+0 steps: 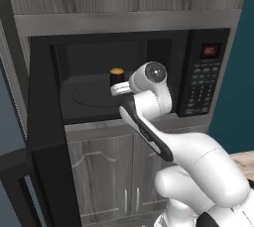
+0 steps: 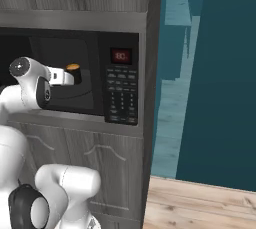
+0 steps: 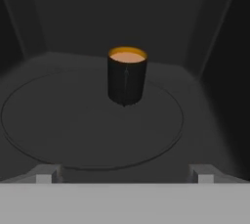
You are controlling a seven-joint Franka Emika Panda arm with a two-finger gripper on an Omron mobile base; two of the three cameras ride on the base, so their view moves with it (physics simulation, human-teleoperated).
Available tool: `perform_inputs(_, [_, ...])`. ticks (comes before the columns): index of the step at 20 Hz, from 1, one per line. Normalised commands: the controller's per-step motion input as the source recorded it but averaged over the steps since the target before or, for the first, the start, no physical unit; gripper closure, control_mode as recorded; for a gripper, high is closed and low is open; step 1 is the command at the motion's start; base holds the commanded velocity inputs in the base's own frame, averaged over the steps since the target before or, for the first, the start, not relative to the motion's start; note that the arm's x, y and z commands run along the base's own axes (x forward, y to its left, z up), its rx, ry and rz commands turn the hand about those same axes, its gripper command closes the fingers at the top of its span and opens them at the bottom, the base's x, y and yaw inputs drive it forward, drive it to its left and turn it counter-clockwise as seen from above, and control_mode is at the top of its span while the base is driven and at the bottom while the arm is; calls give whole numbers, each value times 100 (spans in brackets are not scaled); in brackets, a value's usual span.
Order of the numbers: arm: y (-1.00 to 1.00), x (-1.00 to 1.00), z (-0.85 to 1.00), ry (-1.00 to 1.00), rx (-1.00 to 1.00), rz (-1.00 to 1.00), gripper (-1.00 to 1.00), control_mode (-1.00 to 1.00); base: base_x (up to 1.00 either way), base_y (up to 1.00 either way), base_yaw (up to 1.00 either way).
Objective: Pick the cup of tea, navigate to the dining table, and place it on the saucer.
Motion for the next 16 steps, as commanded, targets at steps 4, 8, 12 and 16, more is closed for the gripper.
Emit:
perform_inputs(4, [0,23,1,0,0,-4,-100,-100,0,0,0])
perform_inputs(8, [9,25,5,0,0,-10,-100,-100,0,0,0])
perform_inputs(12, [9,20,13,2,0,-8,-100,-100,0,0,0])
perform_inputs(16, [0,23,9,1,0,-4,-100,-100,0,0,0])
